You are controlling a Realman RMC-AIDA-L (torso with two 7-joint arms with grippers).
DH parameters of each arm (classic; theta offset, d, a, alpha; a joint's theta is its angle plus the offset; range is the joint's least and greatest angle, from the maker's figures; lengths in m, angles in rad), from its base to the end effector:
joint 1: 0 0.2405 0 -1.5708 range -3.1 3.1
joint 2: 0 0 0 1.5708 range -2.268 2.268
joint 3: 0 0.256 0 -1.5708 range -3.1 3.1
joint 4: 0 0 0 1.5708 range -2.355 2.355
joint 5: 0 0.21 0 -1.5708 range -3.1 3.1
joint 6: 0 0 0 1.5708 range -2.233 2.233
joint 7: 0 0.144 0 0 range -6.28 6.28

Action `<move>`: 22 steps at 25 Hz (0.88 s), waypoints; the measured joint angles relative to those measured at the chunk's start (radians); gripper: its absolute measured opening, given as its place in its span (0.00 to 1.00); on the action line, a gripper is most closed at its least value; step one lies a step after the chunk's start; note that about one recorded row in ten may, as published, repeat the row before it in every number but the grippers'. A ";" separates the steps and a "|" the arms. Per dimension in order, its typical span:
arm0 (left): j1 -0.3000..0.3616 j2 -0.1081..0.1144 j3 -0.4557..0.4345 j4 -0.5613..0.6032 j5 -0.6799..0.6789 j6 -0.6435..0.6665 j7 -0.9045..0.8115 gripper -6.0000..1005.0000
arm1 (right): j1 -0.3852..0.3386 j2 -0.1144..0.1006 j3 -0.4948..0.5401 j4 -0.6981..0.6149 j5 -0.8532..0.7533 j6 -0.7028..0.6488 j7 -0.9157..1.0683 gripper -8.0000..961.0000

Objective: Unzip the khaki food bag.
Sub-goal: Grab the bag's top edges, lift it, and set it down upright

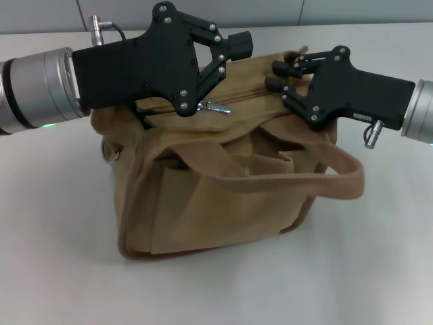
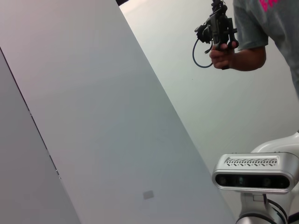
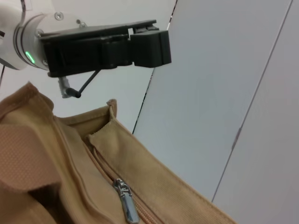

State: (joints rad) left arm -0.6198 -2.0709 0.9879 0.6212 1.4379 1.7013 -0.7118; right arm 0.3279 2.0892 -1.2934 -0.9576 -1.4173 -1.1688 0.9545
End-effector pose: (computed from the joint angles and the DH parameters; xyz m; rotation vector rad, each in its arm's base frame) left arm -0.1605 0.3402 0.0060 -2.4966 0.5437 -1.1445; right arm 0.2107 0.3427 -0.0089 -2.4744 -0.1189 0.6452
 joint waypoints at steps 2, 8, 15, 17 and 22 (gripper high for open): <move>0.002 0.000 -0.003 0.000 0.000 0.000 0.000 0.01 | -0.003 -0.001 0.004 0.004 0.000 0.001 0.000 0.21; 0.059 0.001 -0.012 0.002 -0.095 0.019 0.011 0.01 | -0.019 -0.001 0.019 0.014 0.025 -0.001 0.005 0.21; 0.236 -0.002 -0.002 -0.041 -0.347 0.084 0.022 0.02 | -0.044 -0.004 0.050 0.046 0.101 -0.009 0.001 0.29; 0.275 0.000 -0.005 -0.065 -0.375 0.111 0.022 0.02 | -0.051 -0.002 0.064 0.050 0.112 -0.024 0.001 0.34; 0.399 0.001 -0.007 -0.119 -0.399 0.177 0.016 0.16 | -0.064 -0.006 0.146 0.112 0.210 -0.134 0.000 0.40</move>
State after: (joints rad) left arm -0.2208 -2.0698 0.9812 0.5019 1.0386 1.8784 -0.6953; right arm 0.2637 2.0829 -1.1473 -0.8451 -1.2069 -1.3029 0.9549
